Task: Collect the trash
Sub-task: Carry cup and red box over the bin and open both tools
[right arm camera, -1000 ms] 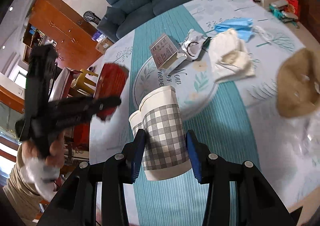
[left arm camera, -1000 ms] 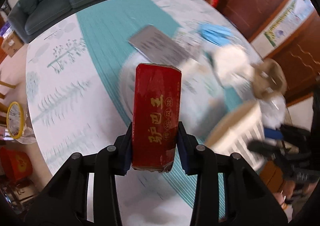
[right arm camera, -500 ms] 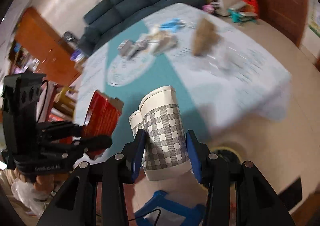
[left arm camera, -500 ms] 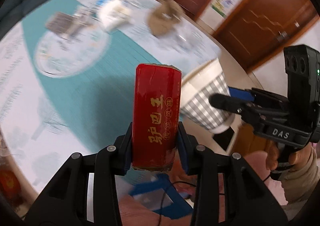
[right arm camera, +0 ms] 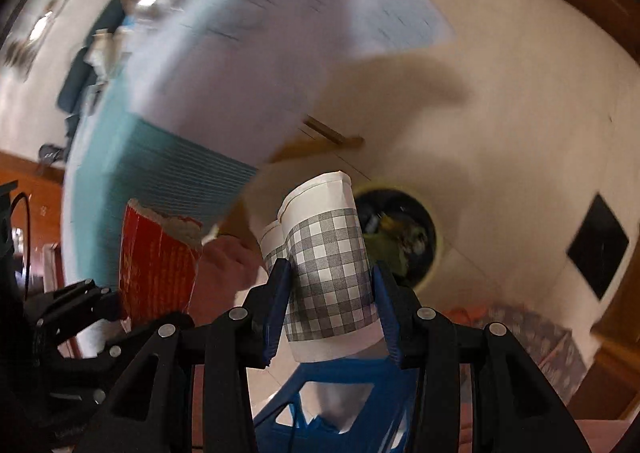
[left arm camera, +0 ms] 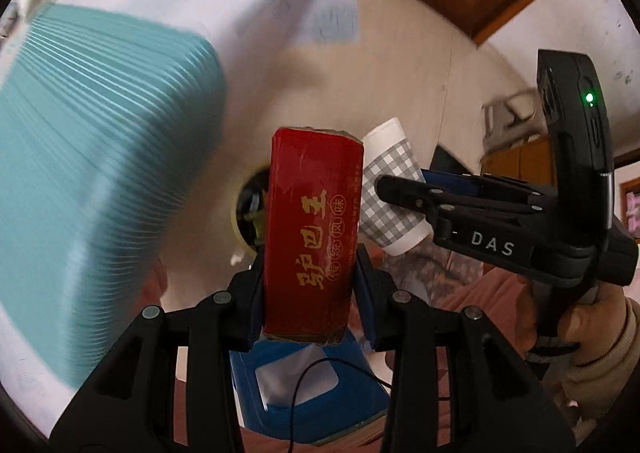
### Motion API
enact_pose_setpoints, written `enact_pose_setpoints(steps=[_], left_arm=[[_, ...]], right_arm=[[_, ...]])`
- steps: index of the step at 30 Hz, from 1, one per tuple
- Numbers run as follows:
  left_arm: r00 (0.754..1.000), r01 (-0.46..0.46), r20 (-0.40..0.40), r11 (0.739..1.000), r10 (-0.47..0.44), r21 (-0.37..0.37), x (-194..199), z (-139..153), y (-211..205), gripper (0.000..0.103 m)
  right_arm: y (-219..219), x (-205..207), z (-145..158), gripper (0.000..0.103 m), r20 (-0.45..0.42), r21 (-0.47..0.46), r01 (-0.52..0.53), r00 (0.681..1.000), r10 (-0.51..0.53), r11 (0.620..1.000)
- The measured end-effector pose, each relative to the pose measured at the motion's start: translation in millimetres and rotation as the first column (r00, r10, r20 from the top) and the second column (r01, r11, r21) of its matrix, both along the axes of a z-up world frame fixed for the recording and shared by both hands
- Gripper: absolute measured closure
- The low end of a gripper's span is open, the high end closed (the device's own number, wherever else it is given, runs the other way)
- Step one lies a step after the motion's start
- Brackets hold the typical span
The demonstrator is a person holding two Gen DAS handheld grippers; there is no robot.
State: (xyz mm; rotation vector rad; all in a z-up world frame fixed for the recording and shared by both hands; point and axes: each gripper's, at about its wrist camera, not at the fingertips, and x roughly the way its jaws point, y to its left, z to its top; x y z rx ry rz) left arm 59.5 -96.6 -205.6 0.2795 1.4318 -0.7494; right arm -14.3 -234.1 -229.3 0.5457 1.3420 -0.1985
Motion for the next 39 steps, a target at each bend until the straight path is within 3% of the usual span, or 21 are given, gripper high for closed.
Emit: enact_pose_setpoints(steps=[8,19,27,39], left_arm=[[0.998,-0.002,-0.057,0.996,0.007,0.095,-5.3,-70.5,-36.3,0.068],[0.992,-0.035,-0.11,0.986,0.054,0.166,11.1,-141.5,-60.9,0.067],[0.995,-0.036,-0.085,0.978,0.054,0.206,31.1,-167.8,-65.5,0.066],[0.994,-0.047,-0.088,0.97,0.07,0.237,45.9,-192.1,-66.2,0.063]], right_arm=[[-26.1,-12.7,-59.4,0.06,-0.095,0.045,0.11,0.99,-0.106,0.993],[-47.8,24.3,-128.8,0.058,-0.197,0.002,0.172,0.966,-0.168,0.985],[-56.0,24.5,-154.3,0.058,-0.233,-0.03,0.164,0.958,-0.166,0.986],[-59.4,23.0,-156.6,0.057,-0.238,-0.027,0.187,0.953,-0.188,0.982]])
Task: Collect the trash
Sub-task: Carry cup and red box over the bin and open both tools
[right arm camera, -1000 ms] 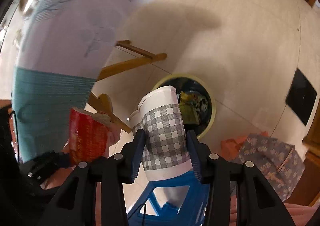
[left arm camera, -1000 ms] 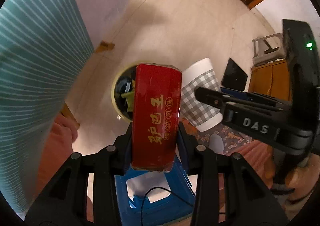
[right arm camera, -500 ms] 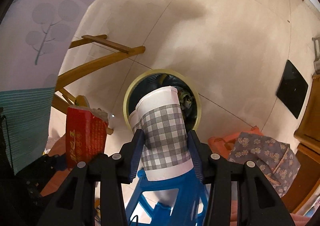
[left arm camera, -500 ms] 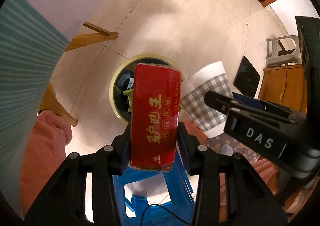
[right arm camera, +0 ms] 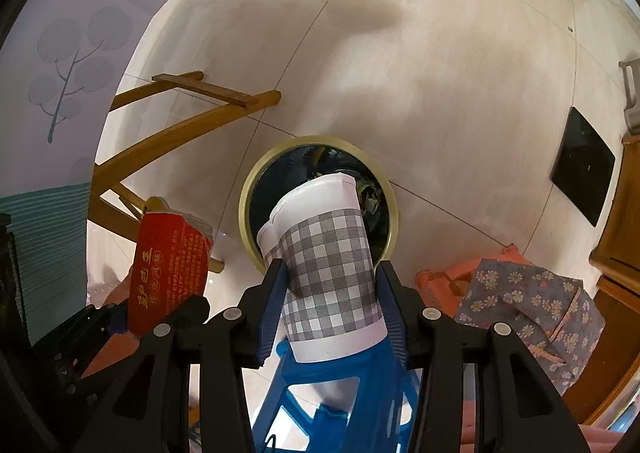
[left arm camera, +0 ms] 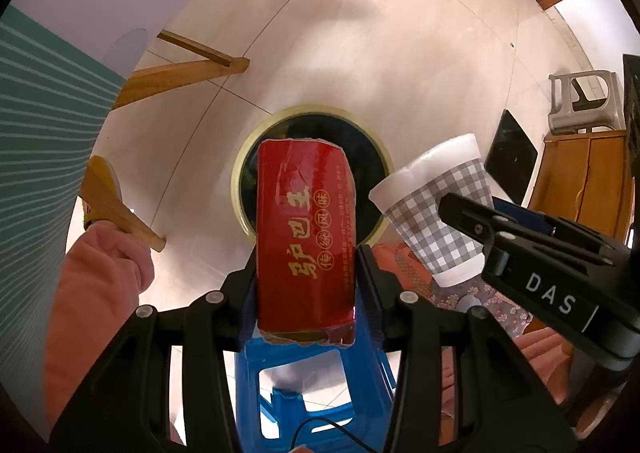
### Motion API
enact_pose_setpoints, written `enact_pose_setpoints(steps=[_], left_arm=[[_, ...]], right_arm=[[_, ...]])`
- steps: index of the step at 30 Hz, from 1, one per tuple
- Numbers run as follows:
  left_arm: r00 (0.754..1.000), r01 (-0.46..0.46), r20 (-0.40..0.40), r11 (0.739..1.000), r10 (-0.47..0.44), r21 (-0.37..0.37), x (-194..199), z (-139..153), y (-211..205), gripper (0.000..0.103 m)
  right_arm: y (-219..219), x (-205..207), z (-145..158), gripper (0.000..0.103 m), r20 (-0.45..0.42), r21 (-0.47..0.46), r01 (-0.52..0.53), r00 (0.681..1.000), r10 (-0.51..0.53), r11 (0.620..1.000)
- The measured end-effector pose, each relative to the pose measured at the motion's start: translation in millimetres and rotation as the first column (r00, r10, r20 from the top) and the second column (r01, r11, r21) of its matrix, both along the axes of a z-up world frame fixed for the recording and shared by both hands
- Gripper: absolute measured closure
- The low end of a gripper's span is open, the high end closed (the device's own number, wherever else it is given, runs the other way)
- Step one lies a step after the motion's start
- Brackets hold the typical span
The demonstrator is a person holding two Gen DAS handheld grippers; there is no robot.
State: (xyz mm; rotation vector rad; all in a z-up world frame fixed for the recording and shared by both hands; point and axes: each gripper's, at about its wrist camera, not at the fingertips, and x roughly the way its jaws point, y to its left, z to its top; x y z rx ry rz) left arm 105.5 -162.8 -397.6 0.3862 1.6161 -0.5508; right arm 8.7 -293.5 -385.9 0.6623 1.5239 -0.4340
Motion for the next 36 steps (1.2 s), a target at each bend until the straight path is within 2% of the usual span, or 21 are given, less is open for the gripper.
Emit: enact_pose_setpoints(steps=[5,7,9,28,36], left_arm=[[1.0,-0.006,-0.007,1.0,0.007,0.012,3.1,-2.9,1.8,0.059],[1.0,-0.009,-0.01,1.0,0.009,0.014,4.1,-4.2,3.1,0.047],[1.0,-0.012,-0.013,1.0,0.012,0.014,4.2,-4.0,3.1,0.042],[0.995,-0.078,0.059,0.996,0.074,0.053,-2.1,17.5,14.2,0.042],[0.992,-0.109,0.064,0.99,0.104,0.085,-4.4,26.9,18.2,0.042]], right_arm=[[0.0,0.1,-0.9,0.056,-0.003,0.007,0.001,1.0,-0.001,1.0],[0.1,-0.2,-1.5,0.056,-0.003,0.009,0.002,1.0,-0.002,1.0],[0.1,-0.2,-1.8,0.056,-0.003,0.009,0.002,1.0,-0.002,1.0],[7.5,9.1,-5.1,0.052,0.016,0.032,-0.012,1.0,0.012,0.999],[9.7,9.2,-6.6,0.052,0.016,0.044,-0.024,1.0,0.023,0.999]])
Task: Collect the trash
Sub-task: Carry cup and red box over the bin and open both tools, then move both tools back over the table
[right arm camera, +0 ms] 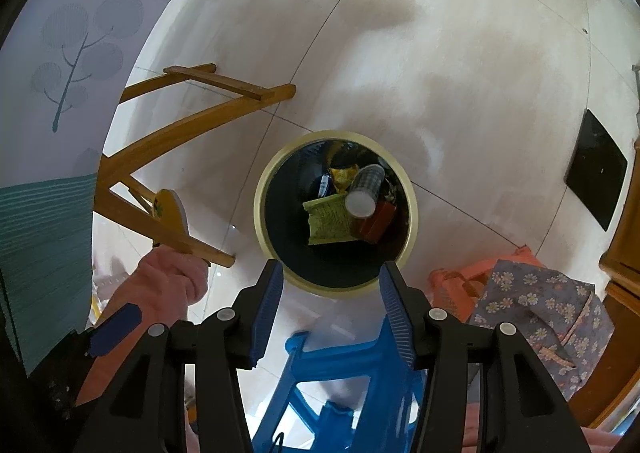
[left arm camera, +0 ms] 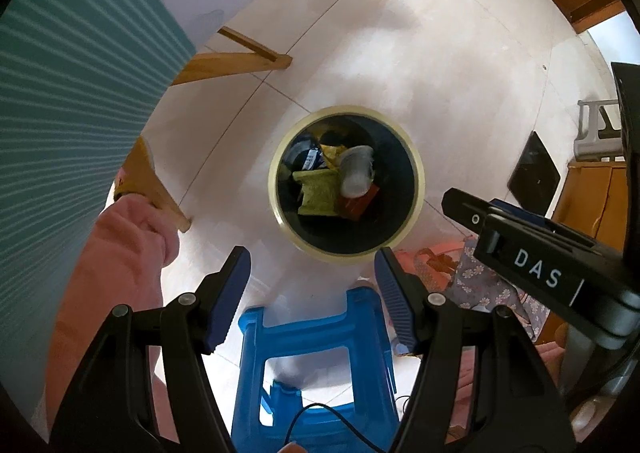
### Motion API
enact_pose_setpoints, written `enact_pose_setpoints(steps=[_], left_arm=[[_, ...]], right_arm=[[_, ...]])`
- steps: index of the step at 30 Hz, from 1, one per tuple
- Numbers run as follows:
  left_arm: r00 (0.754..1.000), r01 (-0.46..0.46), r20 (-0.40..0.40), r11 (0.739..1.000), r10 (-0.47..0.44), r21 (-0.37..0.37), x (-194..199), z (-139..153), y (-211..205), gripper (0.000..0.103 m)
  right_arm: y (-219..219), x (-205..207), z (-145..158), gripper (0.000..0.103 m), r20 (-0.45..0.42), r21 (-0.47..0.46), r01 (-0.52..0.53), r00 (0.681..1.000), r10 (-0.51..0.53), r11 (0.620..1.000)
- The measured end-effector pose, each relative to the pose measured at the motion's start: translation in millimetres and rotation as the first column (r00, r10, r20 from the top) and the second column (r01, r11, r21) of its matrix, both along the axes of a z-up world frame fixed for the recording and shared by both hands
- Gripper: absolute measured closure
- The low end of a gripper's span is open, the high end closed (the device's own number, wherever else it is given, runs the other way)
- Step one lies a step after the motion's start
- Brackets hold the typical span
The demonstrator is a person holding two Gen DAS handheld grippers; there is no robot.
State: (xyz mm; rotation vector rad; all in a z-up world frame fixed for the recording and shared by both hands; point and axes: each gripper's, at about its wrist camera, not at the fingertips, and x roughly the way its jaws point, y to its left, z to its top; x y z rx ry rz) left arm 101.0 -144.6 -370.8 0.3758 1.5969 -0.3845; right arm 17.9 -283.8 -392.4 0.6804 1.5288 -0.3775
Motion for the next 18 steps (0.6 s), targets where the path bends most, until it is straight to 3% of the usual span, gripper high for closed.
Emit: enact_pose_setpoints(steps=[8,18], left_arm=[[1.0,0.021,-0.005,1.0,-0.021,-0.003,-8.2,17.7,-3.0,0.042],[0.995,0.091,0.034,0.995,-0.09,-0.047,-20.8,73.6,1.5,0.042]], right_arm=[[4.5,-2.9,6.4,0.052,-0.001,-0.005,-0.019,1.0,0.019,1.0],[17.2,-15.6,56.5,0.052,0.06,-0.041,-0.053,0.997,0.056,0.998]])
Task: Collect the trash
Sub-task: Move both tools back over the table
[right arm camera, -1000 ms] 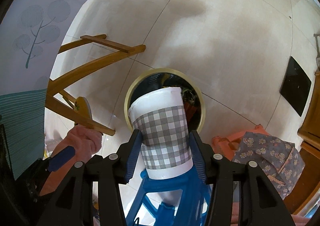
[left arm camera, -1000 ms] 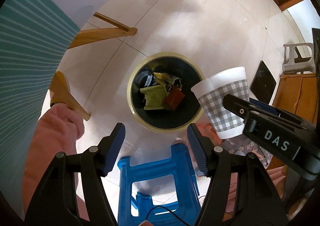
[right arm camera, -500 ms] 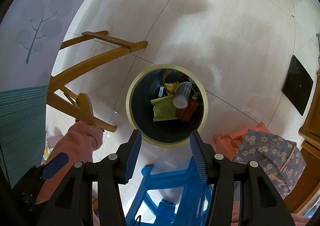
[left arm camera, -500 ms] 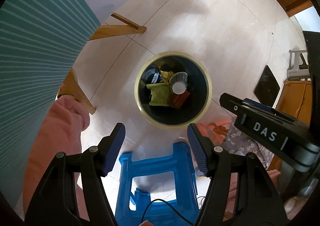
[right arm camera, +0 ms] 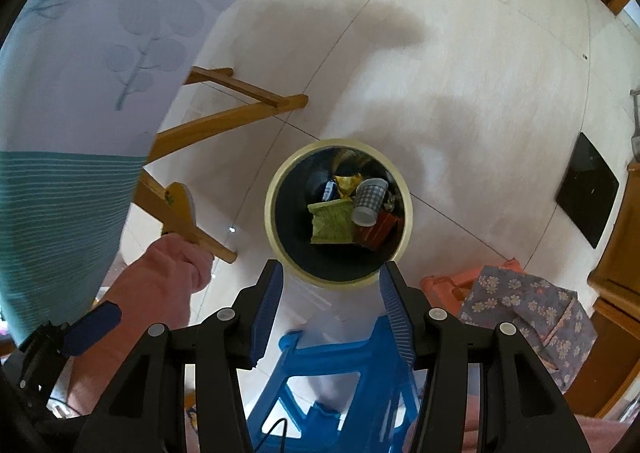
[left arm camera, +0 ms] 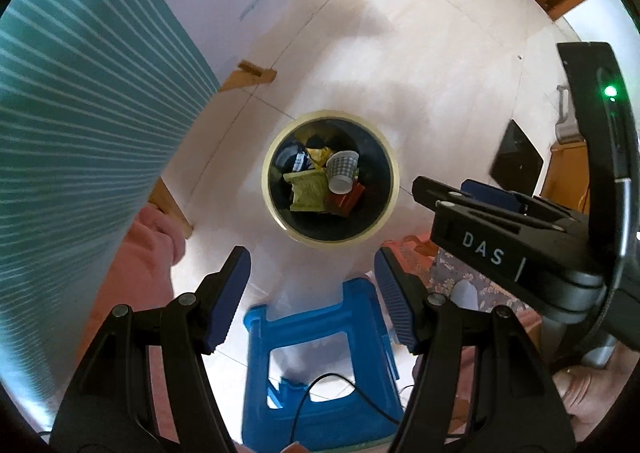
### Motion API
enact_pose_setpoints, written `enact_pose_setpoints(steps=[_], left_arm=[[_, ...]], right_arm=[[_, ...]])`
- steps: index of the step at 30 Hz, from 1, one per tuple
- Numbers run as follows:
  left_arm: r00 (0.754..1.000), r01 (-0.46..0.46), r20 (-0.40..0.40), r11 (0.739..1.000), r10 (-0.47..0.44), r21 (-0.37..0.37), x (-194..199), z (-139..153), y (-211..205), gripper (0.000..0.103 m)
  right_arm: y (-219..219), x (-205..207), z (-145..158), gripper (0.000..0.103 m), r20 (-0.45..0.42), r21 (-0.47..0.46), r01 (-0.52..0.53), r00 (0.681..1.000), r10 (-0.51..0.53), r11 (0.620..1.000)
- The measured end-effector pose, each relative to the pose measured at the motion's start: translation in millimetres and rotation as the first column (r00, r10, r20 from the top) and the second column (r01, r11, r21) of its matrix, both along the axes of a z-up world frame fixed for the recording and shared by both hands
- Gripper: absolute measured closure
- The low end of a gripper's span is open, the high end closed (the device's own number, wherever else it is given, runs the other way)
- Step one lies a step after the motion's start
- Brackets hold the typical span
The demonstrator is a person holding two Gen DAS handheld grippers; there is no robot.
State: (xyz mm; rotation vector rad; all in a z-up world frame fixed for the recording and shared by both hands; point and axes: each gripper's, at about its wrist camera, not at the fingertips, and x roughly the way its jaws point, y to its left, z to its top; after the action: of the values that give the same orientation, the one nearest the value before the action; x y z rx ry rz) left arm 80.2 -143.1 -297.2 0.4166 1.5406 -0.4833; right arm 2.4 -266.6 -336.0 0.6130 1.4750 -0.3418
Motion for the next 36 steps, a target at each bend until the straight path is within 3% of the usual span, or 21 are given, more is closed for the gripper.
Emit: enact_pose_setpoints(steps=[12,18,23,30,36], left_arm=[[0.998,0.027,0.053,0.996,-0.022,-0.086,-9.9,90.2,41.6,0.042],[0.992,-0.033,0.119,0.995,0.044,-0.094,-4.7,127.4,82.4,0.042],[0.982,-0.108,0.135,0.982,0.129,-0.153,6.1,157.8,126.9,0.042],[0.949,-0.225,0.178,0.953,0.262,-0.204,37.4,197.2,189.7,0.042],[0.878,-0.353,0.249,0.905,0.408,-0.237,90.5,236.3,249.6,0.042]], right_arm=[[36.4,-18.5,86.5,0.052,0.101,0.024,-0.056,0.993,0.054,0.998],[69.2,-5.4,137.8,0.052,0.168,0.001,-0.152,0.974,0.149,0.988],[101.6,24.5,174.7,0.052,0.207,-0.023,-0.241,0.948,0.241,0.97],[162.1,85.0,232.6,0.052,0.266,-0.08,-0.394,0.877,0.4,0.916],[198.6,156.2,285.6,0.052,0.318,-0.15,-0.459,0.816,0.483,0.875]])
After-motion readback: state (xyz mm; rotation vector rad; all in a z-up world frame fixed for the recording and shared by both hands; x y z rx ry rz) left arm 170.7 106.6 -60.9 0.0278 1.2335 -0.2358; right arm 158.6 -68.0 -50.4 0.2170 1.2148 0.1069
